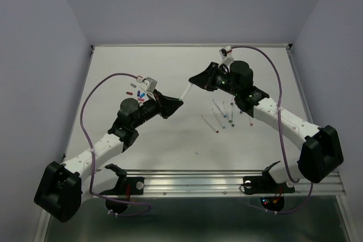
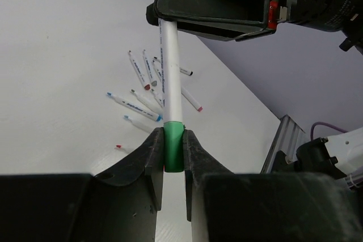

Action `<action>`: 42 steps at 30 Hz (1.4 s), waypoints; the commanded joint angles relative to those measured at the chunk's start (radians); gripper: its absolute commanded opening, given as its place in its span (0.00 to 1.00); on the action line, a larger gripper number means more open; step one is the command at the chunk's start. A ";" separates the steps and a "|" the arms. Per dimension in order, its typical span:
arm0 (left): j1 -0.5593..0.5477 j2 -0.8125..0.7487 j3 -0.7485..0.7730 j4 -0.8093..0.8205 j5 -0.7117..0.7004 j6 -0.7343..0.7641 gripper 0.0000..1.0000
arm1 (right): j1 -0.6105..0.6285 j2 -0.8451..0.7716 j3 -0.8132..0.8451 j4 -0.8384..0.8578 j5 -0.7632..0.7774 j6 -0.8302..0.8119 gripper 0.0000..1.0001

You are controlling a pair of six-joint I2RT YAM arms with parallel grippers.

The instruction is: Open the pen caps

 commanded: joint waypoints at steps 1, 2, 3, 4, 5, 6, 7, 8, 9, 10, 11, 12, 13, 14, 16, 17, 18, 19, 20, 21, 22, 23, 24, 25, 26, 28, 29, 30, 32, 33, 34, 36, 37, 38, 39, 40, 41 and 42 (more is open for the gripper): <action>-0.011 -0.053 -0.080 -0.069 0.151 -0.038 0.00 | -0.239 0.025 0.113 0.135 0.326 -0.082 0.01; -0.011 -0.056 -0.092 -0.076 0.151 -0.041 0.00 | -0.263 0.035 0.120 0.135 0.321 -0.082 0.01; -0.011 -0.056 -0.098 -0.079 0.156 -0.042 0.00 | -0.273 0.038 0.130 0.135 0.310 -0.086 0.01; -0.011 -0.057 -0.101 -0.082 0.156 -0.043 0.00 | -0.273 0.041 0.135 0.135 0.312 -0.086 0.01; -0.011 -0.060 -0.106 -0.084 0.155 -0.045 0.00 | -0.284 0.044 0.140 0.135 0.310 -0.097 0.01; -0.011 -0.060 -0.113 -0.084 0.161 -0.051 0.00 | -0.296 0.050 0.146 0.134 0.313 -0.099 0.01; -0.011 -0.059 -0.117 -0.085 0.167 -0.052 0.00 | -0.307 0.055 0.150 0.134 0.310 -0.097 0.01; -0.013 -0.062 -0.123 -0.087 0.179 -0.054 0.00 | -0.316 0.061 0.156 0.134 0.304 -0.097 0.01; -0.013 -0.062 -0.126 -0.090 0.182 -0.055 0.00 | -0.316 0.065 0.160 0.137 0.297 -0.094 0.01; -0.013 -0.062 -0.129 -0.093 0.185 -0.055 0.00 | -0.331 0.079 0.172 0.134 0.283 -0.094 0.01; -0.013 -0.063 -0.132 -0.093 0.187 -0.057 0.00 | -0.346 0.084 0.175 0.135 0.277 -0.088 0.01; -0.013 -0.063 -0.138 -0.096 0.182 -0.060 0.00 | -0.347 0.087 0.178 0.135 0.245 -0.091 0.01; -0.013 -0.065 -0.138 -0.096 0.178 -0.061 0.00 | -0.356 0.099 0.186 0.132 0.187 -0.123 0.01; -0.013 -0.063 -0.132 -0.098 0.156 -0.063 0.00 | -0.356 0.099 0.186 0.140 0.033 -0.160 0.01; -0.013 -0.057 -0.107 -0.118 0.141 -0.058 0.00 | -0.356 0.107 0.181 0.166 -0.233 -0.326 0.10; -0.013 -0.047 -0.091 -0.130 0.138 -0.054 0.00 | -0.356 0.114 0.175 0.154 -0.353 -0.388 0.17; -0.013 -0.040 -0.060 -0.148 0.142 -0.045 0.00 | -0.347 0.122 0.189 -0.009 -0.592 -0.469 0.23; -0.013 -0.031 -0.045 -0.154 0.151 -0.045 0.00 | -0.334 0.130 0.218 -0.010 -0.704 -0.587 0.26; -0.013 -0.015 -0.028 -0.177 0.159 -0.037 0.00 | -0.267 0.145 0.256 -0.390 -0.763 -0.971 0.42; -0.013 -0.002 0.006 -0.190 0.199 -0.029 0.00 | -0.212 0.151 0.325 -0.573 -0.712 -1.169 0.48; -0.013 0.009 0.021 -0.202 0.226 -0.022 0.00 | -0.148 0.156 0.334 -0.728 -0.643 -1.321 0.55; -0.013 0.030 0.041 -0.207 0.259 -0.035 0.00 | -0.026 0.154 0.328 -0.869 -0.571 -1.513 0.65; -0.013 0.042 0.048 -0.205 0.277 -0.046 0.00 | 0.014 0.153 0.313 -0.877 -0.464 -1.543 0.66; -0.015 0.052 0.051 -0.204 0.294 -0.055 0.00 | 0.026 0.150 0.290 -0.869 -0.464 -1.559 0.67; -0.016 0.067 0.054 -0.204 0.299 -0.066 0.00 | 0.026 0.150 0.288 -0.869 -0.487 -1.589 0.68; -0.018 0.076 0.051 -0.205 0.305 -0.092 0.00 | 0.026 0.153 0.296 -0.888 -0.536 -1.607 0.70; -0.019 0.081 0.052 -0.216 0.296 -0.109 0.00 | 0.026 0.157 0.322 -0.923 -0.547 -1.669 0.71; -0.019 0.081 0.055 -0.231 0.294 -0.112 0.00 | 0.035 0.162 0.337 -0.955 -0.553 -1.701 0.72; -0.022 0.073 0.061 -0.272 0.283 -0.115 0.00 | 0.035 0.171 0.363 -1.003 -0.573 -1.750 0.73; -0.024 0.067 0.060 -0.282 0.277 -0.117 0.00 | 0.035 0.173 0.367 -1.012 -0.588 -1.768 0.73; -0.025 0.061 0.060 -0.289 0.271 -0.120 0.00 | 0.035 0.176 0.370 -1.027 -0.596 -1.786 0.73; -0.025 0.032 0.064 -0.326 0.244 -0.118 0.00 | 0.044 0.190 0.380 -1.124 -0.611 -1.898 0.73; -0.025 0.021 0.075 -0.340 0.233 -0.111 0.00 | 0.045 0.196 0.383 -1.173 -0.628 -1.927 0.73; -0.027 0.001 0.081 -0.366 0.227 -0.109 0.00 | 0.045 0.206 0.385 -1.185 -0.635 -1.965 0.73; -0.027 -0.005 0.095 -0.381 0.215 -0.107 0.00 | 0.045 0.210 0.388 -1.182 -0.648 -1.966 0.73; -0.027 -0.010 0.103 -0.395 0.211 -0.103 0.00 | 0.054 0.213 0.390 -1.161 -0.651 -1.953 0.73; -0.027 -0.014 0.112 -0.433 0.207 -0.095 0.00 | 0.063 0.219 0.394 -1.158 -0.653 -1.949 0.72; -0.027 -0.014 0.126 -0.447 0.198 -0.089 0.00 | 0.063 0.222 0.397 -1.156 -0.650 -1.947 0.70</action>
